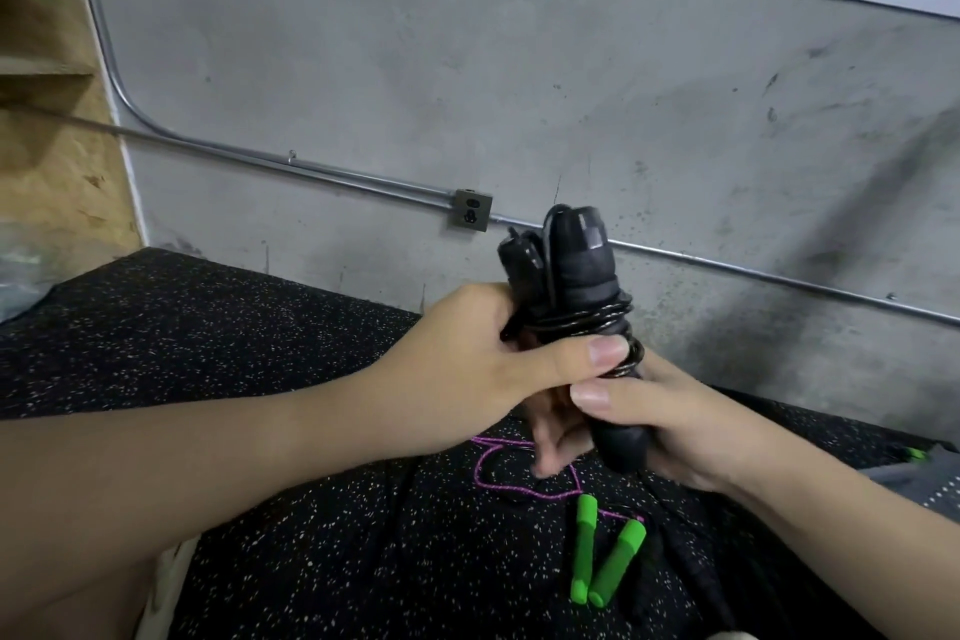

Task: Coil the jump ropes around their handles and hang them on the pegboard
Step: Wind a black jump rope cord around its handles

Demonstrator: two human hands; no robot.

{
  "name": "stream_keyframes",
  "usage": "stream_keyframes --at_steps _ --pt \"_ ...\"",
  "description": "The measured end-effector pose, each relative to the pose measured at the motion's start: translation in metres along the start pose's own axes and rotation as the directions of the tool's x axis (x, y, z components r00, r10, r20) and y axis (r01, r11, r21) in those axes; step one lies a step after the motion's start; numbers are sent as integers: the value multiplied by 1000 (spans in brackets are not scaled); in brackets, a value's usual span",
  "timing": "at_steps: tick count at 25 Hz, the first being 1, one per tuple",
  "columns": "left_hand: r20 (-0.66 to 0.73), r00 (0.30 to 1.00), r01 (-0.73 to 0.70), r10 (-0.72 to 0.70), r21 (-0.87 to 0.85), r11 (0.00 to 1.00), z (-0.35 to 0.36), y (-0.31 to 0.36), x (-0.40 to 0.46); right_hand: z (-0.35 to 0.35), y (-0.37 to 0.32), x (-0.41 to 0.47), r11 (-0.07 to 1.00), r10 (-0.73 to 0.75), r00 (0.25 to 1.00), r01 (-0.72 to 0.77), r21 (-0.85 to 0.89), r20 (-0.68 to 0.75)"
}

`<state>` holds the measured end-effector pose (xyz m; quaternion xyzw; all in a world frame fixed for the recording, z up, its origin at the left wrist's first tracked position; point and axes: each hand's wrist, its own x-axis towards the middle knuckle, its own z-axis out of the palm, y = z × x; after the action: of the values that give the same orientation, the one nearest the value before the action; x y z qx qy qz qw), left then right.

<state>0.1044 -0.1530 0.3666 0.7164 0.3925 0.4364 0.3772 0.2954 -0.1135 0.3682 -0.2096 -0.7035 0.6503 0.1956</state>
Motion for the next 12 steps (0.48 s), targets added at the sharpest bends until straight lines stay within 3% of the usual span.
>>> stream_keyframes --at_steps 3,8,12 --pt "72 997 5 -2 -39 999 -4 2 -3 2 2 -2 994 80 995 -84 70 59" --pt "47 946 304 -321 220 927 -10 5 -1 3 7 -3 990 139 971 -132 47 -195" --pt "59 954 272 -293 232 934 -12 -6 -4 4 9 -3 989 121 951 -139 -46 -284"
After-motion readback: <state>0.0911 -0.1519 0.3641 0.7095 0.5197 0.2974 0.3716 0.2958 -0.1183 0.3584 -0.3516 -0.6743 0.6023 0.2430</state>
